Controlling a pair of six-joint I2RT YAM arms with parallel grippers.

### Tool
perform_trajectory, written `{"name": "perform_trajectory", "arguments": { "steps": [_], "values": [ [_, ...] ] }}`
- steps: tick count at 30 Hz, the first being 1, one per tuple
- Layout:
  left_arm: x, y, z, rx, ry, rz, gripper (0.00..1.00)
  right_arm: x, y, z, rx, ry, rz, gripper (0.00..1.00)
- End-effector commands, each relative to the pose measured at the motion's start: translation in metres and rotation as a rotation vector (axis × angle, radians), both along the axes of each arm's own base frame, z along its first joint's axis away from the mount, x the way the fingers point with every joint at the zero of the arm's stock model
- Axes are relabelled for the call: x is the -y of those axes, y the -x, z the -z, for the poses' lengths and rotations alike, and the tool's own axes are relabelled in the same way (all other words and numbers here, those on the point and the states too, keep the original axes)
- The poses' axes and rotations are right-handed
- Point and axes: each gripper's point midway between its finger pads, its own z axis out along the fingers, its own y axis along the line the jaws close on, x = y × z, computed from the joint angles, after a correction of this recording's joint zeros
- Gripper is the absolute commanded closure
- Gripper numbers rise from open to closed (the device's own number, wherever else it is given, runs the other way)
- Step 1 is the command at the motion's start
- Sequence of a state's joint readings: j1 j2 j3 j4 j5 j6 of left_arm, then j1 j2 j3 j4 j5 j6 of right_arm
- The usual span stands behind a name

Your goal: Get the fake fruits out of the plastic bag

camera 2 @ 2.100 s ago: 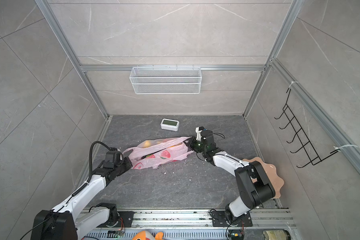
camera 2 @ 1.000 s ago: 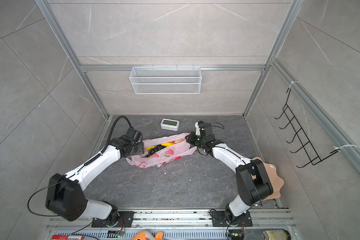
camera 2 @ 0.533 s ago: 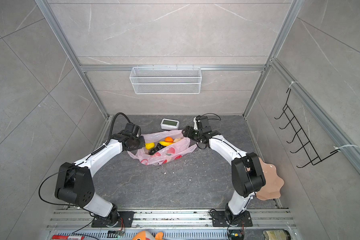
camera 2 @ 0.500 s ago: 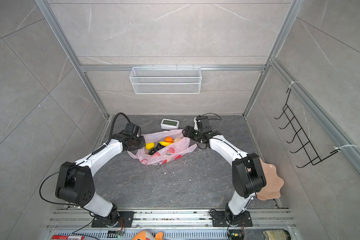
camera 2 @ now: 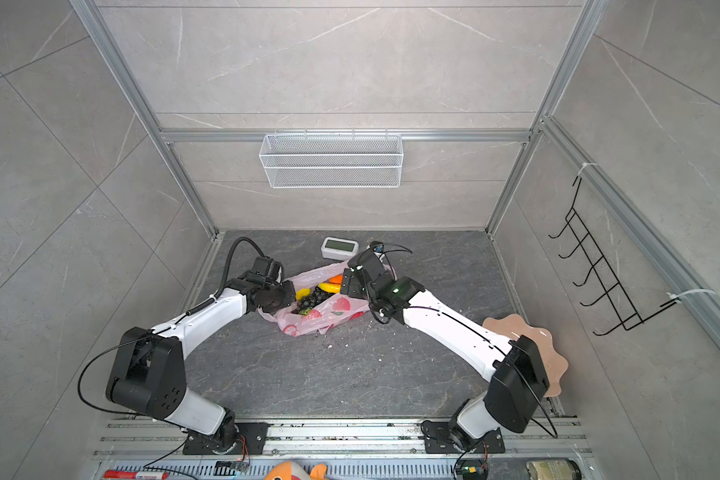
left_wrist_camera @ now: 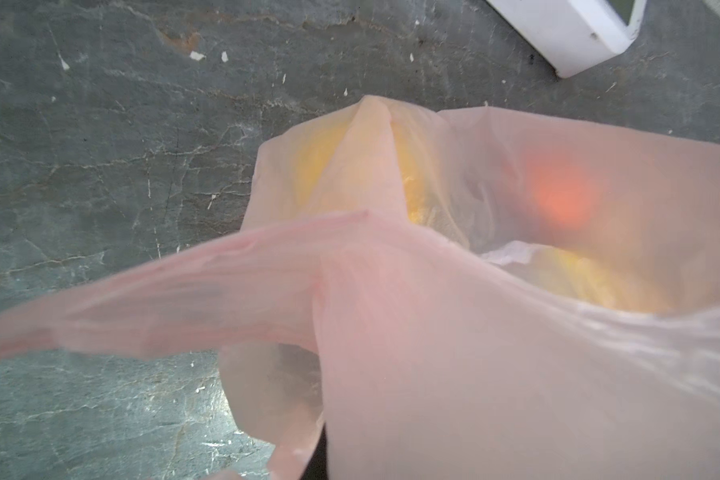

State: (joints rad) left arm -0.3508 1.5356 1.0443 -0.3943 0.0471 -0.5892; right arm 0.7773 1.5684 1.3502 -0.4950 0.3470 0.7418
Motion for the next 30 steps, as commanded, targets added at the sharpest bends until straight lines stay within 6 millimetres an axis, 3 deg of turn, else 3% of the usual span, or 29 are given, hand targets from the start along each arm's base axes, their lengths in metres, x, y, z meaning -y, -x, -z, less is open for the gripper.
{"name": "perform_trajectory", "arguments": {
  "steps": [1, 8, 11, 14, 18, 21, 25, 30],
  "values": [
    [0.01, -0.002, -0.018, 0.049, 0.059, 0.002, 1.0, 0.01, -0.012, 0.016, -0.012, 0.085, 0.144, 0.05],
    [0.013, 0.004, -0.013, 0.043, 0.07, 0.004, 1.0, -0.007, -0.025, 0.055, -0.097, 0.128, 0.187, 0.07],
    [0.012, 0.004, -0.012, 0.045, 0.072, 0.004, 1.0, -0.01, -0.027, 0.069, -0.126, 0.15, 0.18, 0.14],
    [0.006, 0.0, -0.01, 0.037, 0.131, -0.019, 1.0, -0.006, -0.026, 0.078, -0.139, 0.106, 0.162, 0.39],
    [-0.012, -0.009, -0.011, 0.05, 0.149, -0.073, 1.0, 0.008, -0.026, 0.089, -0.156, -0.063, 0.134, 0.83],
    [-0.025, -0.018, -0.006, 0.04, 0.22, -0.122, 1.0, 0.013, -0.029, 0.087, -0.124, -0.279, 0.049, 0.98],
    [-0.053, -0.031, 0.006, 0.019, 0.288, -0.217, 1.0, 0.027, -0.029, 0.075, -0.049, -0.442, -0.053, 1.0],
    [-0.084, -0.048, 0.028, -0.032, 0.294, -0.306, 1.0, 0.052, -0.026, 0.077, 0.009, -0.616, -0.115, 1.0]
  ]
}}
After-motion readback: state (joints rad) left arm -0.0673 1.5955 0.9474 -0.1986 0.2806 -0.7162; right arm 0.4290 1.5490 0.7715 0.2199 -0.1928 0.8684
